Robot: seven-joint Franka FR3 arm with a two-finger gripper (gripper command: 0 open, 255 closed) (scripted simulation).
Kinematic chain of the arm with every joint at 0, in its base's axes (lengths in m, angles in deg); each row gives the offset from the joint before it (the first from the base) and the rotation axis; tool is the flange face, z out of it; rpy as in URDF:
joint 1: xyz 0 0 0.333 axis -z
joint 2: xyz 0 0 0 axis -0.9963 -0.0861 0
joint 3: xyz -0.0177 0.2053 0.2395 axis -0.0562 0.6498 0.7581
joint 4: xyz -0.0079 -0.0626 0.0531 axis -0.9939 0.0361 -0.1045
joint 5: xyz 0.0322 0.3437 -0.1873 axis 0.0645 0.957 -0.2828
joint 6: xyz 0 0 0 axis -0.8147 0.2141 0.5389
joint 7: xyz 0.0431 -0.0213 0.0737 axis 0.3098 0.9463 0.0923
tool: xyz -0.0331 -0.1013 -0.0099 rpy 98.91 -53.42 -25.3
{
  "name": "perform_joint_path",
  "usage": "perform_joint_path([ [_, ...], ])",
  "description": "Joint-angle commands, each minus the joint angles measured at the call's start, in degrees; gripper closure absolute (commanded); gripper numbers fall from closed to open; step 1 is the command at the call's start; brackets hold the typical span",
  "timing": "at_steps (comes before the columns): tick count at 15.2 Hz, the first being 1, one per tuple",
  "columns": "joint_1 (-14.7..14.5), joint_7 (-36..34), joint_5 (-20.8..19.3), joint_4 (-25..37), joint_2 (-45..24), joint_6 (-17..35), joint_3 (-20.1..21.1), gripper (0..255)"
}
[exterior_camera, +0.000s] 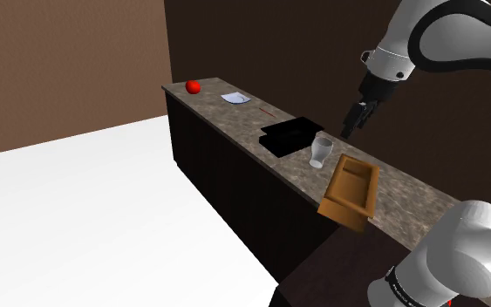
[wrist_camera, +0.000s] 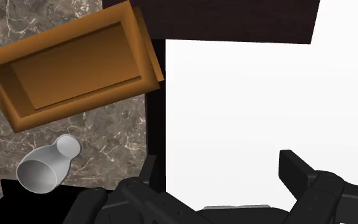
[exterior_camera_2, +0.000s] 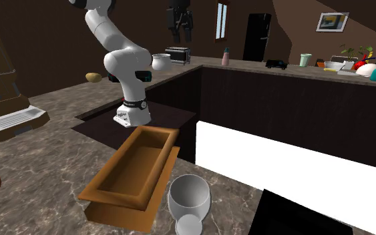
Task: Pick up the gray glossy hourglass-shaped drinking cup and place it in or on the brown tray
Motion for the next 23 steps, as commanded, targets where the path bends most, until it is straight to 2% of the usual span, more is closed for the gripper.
perform_joint_path([
  [1, 0.0, 0.0, 0.0, 0.0, 0.0, 0.0, 0.0, 0],
  [7, 0.97, 8.54, -3.23, -1.11, -7.43, 7.42, -6.93, 0],
  [14, 1.14, 18.69, -4.72, 1.32, -19.55, 15.82, -14.77, 0],
  [19, 0.6, 26.64, -3.21, 5.46, -30.04, 20.97, -20.0, 0],
  [23, 0.24, 33.75, 0.08, 10.16, -39.37, 24.13, -23.55, 0],
])
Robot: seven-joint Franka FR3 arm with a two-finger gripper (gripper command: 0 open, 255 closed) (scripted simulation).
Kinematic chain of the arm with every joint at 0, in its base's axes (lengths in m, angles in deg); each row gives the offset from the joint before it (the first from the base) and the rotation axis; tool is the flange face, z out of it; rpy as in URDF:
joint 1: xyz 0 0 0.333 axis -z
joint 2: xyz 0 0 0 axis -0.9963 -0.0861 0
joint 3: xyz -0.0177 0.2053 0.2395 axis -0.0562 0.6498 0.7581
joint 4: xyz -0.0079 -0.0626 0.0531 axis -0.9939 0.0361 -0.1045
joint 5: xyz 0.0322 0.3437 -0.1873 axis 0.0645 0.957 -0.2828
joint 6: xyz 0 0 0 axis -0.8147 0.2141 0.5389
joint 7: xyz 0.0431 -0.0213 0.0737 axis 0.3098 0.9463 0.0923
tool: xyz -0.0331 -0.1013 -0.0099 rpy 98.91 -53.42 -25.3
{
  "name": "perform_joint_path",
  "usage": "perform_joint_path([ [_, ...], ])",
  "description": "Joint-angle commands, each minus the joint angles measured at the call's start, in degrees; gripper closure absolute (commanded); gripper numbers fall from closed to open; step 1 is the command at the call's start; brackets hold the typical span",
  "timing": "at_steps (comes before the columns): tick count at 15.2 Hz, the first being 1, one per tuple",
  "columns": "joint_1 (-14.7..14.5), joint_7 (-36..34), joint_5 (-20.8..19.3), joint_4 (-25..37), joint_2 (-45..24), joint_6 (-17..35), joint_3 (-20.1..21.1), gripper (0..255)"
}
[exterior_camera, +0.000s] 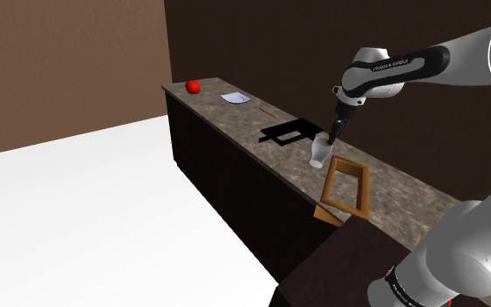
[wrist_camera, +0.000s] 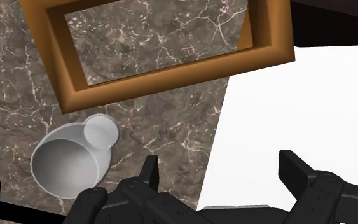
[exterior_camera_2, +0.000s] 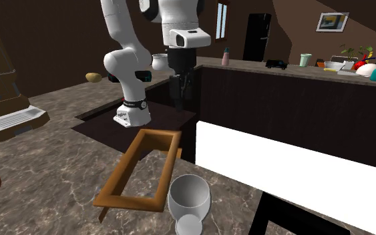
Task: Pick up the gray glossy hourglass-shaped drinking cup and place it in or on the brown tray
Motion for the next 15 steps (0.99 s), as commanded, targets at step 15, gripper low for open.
perform_joint_path([
  [15, 8.2, 24.55, 17.57, 26.75, -37.43, 2.77, -1.42, 0],
])
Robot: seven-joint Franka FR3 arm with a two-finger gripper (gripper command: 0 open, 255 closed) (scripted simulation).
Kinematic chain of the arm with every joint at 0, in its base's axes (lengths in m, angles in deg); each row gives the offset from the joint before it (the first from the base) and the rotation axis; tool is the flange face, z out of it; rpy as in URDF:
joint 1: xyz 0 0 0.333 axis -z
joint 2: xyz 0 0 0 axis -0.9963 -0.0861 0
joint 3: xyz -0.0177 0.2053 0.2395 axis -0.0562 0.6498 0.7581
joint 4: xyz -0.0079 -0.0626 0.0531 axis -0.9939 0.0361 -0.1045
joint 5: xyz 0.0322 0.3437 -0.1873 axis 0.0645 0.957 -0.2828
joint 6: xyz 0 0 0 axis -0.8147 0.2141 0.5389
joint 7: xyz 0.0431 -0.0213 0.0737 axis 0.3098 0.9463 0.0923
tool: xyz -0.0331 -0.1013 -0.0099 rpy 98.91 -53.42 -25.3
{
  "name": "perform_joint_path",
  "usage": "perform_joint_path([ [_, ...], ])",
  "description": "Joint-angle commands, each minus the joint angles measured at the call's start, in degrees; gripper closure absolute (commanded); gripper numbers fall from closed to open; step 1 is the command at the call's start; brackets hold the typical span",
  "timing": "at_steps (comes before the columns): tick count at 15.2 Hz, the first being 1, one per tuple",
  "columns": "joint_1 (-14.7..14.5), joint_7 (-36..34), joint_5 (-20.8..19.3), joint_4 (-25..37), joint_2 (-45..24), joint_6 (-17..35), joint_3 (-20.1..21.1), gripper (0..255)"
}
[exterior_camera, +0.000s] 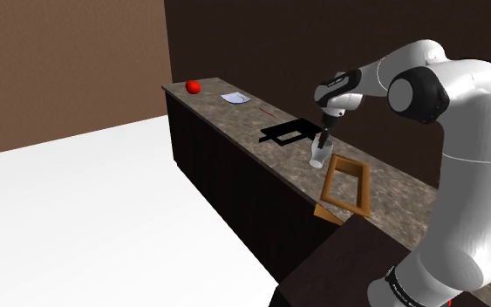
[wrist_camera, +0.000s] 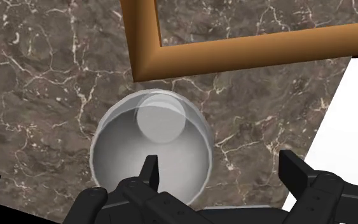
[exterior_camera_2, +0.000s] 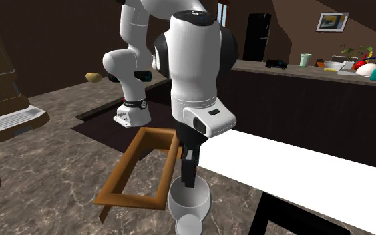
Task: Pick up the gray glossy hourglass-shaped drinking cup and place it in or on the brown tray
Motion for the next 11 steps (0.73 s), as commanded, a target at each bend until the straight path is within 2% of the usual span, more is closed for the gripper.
perform_joint_path([
  [1, 0.5, 0.76, 0.68, 0.27, -1.44, 0.97, 0.38, 0],
  [7, 0.93, 1.61, 2.04, -0.97, -3.7, 4.27, 1.2, 0],
  [11, 0.93, 1.6, 2.04, -0.97, -3.7, 4.27, 1.2, 0],
])
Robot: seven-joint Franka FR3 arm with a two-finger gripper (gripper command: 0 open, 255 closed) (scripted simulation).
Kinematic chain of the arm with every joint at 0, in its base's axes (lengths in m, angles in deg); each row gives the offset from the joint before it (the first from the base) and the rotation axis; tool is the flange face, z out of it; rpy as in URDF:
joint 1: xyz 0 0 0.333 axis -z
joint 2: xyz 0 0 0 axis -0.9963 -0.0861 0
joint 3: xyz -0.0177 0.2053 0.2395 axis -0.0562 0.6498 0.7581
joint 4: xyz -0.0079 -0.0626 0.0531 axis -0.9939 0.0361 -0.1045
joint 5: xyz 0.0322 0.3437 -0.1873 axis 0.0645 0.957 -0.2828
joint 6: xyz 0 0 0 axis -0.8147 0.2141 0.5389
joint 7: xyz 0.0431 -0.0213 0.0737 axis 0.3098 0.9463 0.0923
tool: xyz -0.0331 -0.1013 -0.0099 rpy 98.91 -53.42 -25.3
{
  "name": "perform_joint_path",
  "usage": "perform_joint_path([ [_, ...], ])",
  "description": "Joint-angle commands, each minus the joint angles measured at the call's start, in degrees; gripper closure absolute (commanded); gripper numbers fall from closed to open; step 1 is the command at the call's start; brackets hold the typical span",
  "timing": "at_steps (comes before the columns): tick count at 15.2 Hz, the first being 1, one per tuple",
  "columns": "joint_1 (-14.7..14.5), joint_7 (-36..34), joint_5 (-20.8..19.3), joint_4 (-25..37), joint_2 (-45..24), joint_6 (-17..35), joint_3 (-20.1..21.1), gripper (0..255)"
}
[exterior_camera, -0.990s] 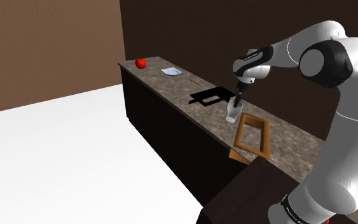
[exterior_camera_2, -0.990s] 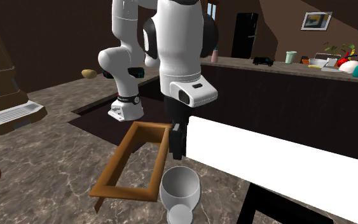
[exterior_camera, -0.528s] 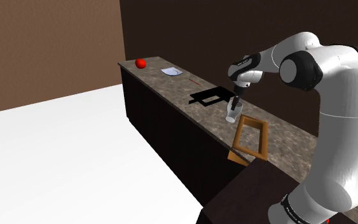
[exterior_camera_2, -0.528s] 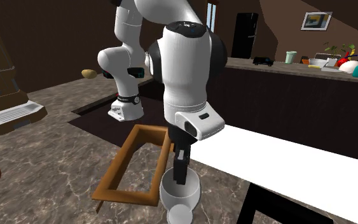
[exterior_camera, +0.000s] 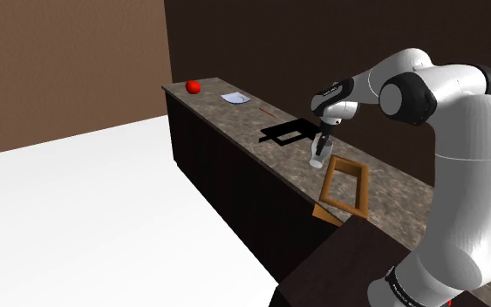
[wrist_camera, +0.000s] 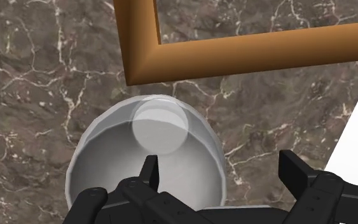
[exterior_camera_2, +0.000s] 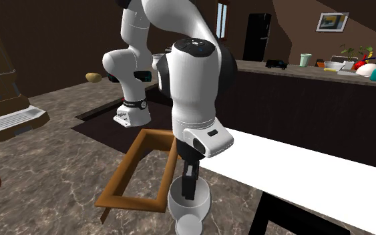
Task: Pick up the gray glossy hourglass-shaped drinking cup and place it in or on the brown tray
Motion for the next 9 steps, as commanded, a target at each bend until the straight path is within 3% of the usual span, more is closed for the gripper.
perform_joint_path([
  [1, 0.02, 0.02, 0.02, 0.02, -0.04, 0.02, 0.01, 0],
  [3, 0.02, 0.02, 0.01, 0.02, -0.03, 0.01, 0.01, 0],
  [4, 0.02, 0.02, 0.01, 0.02, -0.03, 0.01, 0.01, 255],
  [9, 0.02, 0.02, 0.02, 0.02, -0.03, 0.02, 0.01, 255],
])
